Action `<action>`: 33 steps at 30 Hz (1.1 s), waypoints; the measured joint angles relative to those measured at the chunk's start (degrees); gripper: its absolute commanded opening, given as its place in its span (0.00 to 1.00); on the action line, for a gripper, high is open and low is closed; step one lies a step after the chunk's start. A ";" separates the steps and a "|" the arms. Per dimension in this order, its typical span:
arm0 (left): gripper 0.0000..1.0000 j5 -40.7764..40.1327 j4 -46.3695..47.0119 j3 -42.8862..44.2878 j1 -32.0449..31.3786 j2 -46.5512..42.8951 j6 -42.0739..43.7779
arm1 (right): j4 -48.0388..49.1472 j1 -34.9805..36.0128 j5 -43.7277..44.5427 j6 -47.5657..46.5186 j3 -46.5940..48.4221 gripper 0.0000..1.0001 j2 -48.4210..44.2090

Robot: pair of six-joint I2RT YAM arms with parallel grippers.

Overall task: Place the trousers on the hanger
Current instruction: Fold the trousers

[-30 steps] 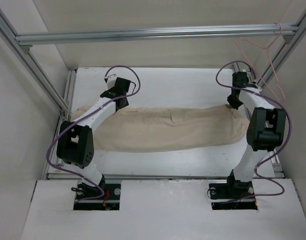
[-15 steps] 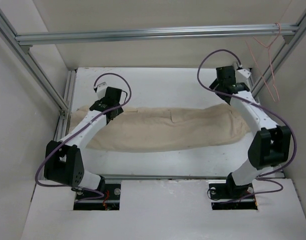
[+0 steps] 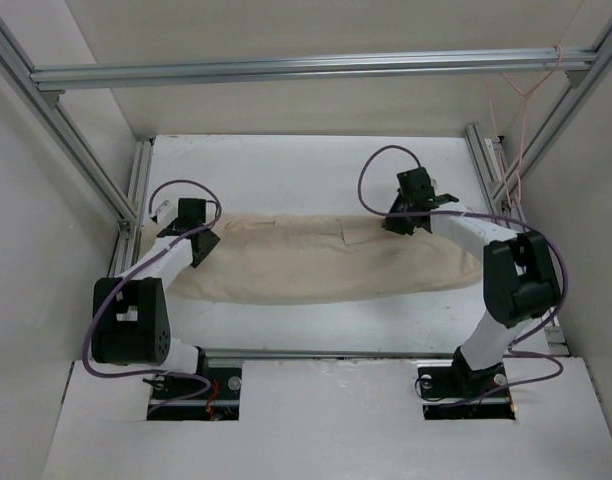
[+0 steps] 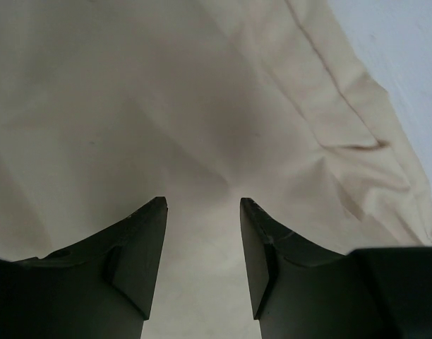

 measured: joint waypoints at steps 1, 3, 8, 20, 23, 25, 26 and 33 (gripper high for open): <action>0.43 0.20 0.52 -0.72 1.27 0.31 -0.63 | 0.37 -1.90 -0.92 0.00 0.02 0.18 1.25; 0.43 0.35 1.46 -2.03 3.80 1.07 -1.70 | 1.18 -6.73 -2.08 0.11 0.50 0.18 3.89; 0.42 0.09 3.45 -3.08 9.29 3.28 -3.58 | 1.92 -15.85 -2.67 0.52 4.52 0.17 9.75; 0.53 -0.02 3.74 -1.70 6.43 -2.84 -4.13 | 1.97 -15.61 -1.88 0.50 5.27 0.46 4.92; 0.53 0.04 3.89 1.01 1.33 -6.54 -3.89 | 2.36 -14.58 -0.85 -0.42 3.21 0.48 -5.03; 0.50 -0.02 4.37 3.10 -2.71 -7.67 -3.67 | 2.84 -14.03 -0.42 -1.03 2.12 0.29 -11.10; 0.47 -0.11 4.68 4.09 -5.05 -7.69 -3.52 | 3.34 -14.01 -0.39 -1.16 1.46 0.22 -13.57; 0.38 2.36 5.55 12.07 -23.96 1.40 -2.32 | 1.36 -14.43 1.11 -2.32 -3.28 0.40 -12.74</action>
